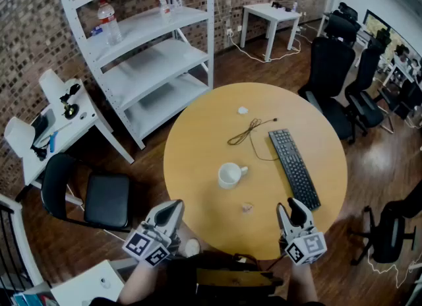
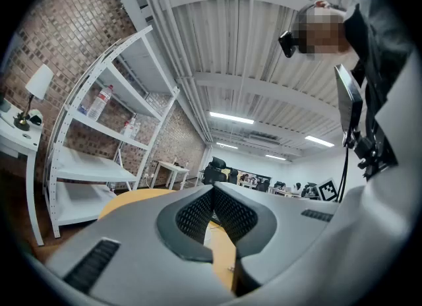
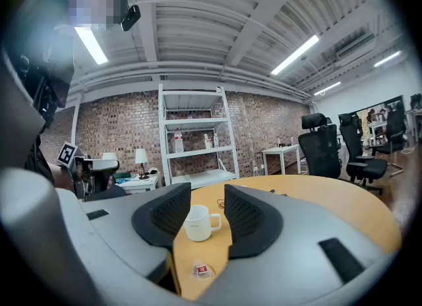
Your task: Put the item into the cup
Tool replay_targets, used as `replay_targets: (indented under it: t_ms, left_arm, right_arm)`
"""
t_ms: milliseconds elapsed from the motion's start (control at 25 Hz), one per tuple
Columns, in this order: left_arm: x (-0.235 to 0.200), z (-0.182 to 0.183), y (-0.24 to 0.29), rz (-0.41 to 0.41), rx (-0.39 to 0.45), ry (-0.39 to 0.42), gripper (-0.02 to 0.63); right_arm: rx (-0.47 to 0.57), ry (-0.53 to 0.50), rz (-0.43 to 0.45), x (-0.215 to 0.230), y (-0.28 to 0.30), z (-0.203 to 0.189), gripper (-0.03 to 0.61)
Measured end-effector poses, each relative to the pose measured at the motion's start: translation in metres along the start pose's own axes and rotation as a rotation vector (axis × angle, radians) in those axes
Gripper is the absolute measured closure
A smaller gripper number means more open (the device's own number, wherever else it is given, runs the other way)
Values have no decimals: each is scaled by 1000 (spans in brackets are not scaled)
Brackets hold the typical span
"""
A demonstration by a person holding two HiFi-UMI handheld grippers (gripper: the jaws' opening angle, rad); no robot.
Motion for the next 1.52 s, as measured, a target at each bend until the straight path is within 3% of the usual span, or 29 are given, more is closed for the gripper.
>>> replay_targets:
  t_ms: [240, 560, 880, 1040, 1240, 1520]
  left_arm:
    - [-24, 6, 3, 30, 11, 3, 611]
    - [-40, 3, 1, 93, -15, 10, 611]
    - [-35, -7, 1, 114, -61, 0, 611]
    - [-36, -6, 1, 119, -62, -7, 611]
    - [-45, -7, -3, 132, -69, -9, 611]
    - [-47, -3, 8, 99, -45, 4, 611]
  right_arm:
    - [-203, -52, 43, 2, 46, -46, 414]
    - [-531, -127, 175, -4, 87, -129, 414]
    - [-707, -166, 262, -2, 109, -180, 416]
    - [-782, -230, 244, 3, 113, -190, 490]
    - [-807, -285, 241, -6, 114, -186, 563]
    - [-660, -291, 192, -1, 125, -126, 566]
Point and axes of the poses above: the fingertips, and each gripper's own axes: y forward along the fingers, x to its right, z out of its top, the point moved 2 cm from there along -y, backward along the fingers, and after that the axes turned 15 degrees about z, right-handed, at the moved point
